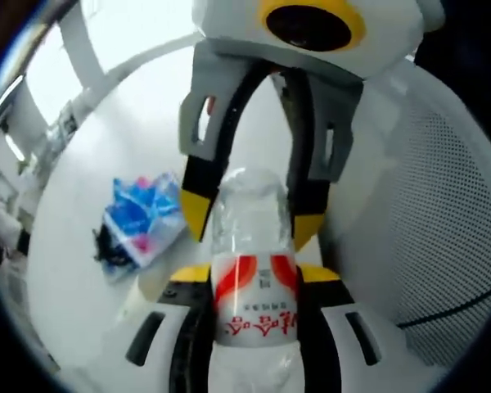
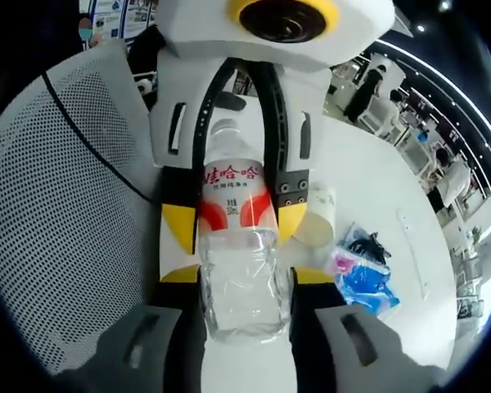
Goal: Arrange the tabletop items into an orderly group along one side of the table until the central work area is clear of visible clutter.
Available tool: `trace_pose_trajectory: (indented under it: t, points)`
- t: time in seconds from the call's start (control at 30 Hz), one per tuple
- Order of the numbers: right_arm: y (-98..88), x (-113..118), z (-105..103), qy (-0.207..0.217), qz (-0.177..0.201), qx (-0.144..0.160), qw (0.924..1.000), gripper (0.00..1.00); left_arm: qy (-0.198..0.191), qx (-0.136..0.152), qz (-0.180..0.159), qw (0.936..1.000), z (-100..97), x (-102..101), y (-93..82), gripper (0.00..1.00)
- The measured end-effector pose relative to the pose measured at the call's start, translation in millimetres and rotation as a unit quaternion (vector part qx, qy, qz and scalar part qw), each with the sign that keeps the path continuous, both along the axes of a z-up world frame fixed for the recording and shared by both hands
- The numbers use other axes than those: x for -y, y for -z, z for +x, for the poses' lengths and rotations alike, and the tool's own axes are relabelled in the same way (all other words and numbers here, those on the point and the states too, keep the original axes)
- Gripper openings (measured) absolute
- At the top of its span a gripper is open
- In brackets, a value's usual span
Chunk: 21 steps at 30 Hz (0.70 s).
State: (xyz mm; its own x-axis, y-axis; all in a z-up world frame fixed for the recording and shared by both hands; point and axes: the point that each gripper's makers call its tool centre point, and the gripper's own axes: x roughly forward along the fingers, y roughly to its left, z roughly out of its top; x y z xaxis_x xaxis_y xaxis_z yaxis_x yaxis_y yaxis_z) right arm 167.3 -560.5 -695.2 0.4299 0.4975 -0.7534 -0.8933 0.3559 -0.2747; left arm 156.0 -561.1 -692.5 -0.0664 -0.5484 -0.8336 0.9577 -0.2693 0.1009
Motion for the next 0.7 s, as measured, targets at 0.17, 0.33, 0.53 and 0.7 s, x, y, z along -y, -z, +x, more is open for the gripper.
trace_pose_trajectory:
  t: [0.17,0.33,0.53,0.7]
  points:
    - [3.0,-0.4,-1.3,0.012,0.014,-0.002,0.9998,0.35,0.023,-0.008,-0.014,0.9996,-2.1,1.4,0.6,0.35]
    - [8.7,1.7,-3.2,0.024,0.017,-0.01,0.9995,0.35,0.05,0.005,-0.02,0.9985,-2.9,3.3,4.0,0.37]
    - [12.7,3.3,-2.5,0.024,0.01,-0.008,0.9996,0.35,0.053,0.007,-0.021,0.9984,0.2,4.6,12.2,0.37]
    - [16.5,1.2,-0.3,0.024,0.01,-0.01,0.9996,0.35,0.05,0.005,-0.022,0.9985,2.9,2.5,18.4,0.37]
